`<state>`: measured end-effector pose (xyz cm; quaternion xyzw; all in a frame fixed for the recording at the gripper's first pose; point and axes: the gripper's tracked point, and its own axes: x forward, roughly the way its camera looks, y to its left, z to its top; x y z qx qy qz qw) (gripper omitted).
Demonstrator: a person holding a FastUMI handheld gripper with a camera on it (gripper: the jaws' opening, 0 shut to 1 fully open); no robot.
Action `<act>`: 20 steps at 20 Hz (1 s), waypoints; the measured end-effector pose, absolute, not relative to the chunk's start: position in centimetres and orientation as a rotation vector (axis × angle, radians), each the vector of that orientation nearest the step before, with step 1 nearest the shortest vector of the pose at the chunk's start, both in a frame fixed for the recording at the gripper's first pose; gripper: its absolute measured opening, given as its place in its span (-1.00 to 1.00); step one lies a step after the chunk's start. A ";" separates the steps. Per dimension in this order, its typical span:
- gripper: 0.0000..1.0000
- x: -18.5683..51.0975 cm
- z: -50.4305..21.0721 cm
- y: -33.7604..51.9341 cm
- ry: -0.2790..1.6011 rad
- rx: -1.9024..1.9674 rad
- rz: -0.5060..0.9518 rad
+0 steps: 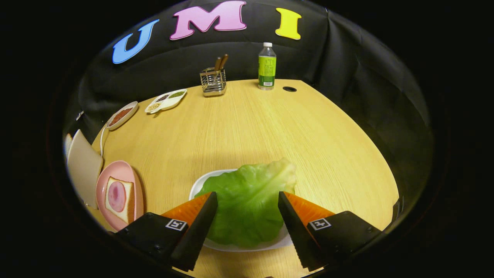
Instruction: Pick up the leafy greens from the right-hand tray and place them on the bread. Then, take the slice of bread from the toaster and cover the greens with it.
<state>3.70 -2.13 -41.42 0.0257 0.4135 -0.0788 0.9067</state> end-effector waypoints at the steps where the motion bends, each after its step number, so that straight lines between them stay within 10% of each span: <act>1: 0.96 3.5 -41.9 -1.9 0.868 0.056 -0.158; 9: 0.70 3.7 -42.0 -1.7 0.909 0.052 -0.173; 16: -0.66 3.9 -42.1 -1.5 0.942 0.052 -0.164; 20: -0.89 3.9 -42.1 -1.2 0.975 0.046 -0.147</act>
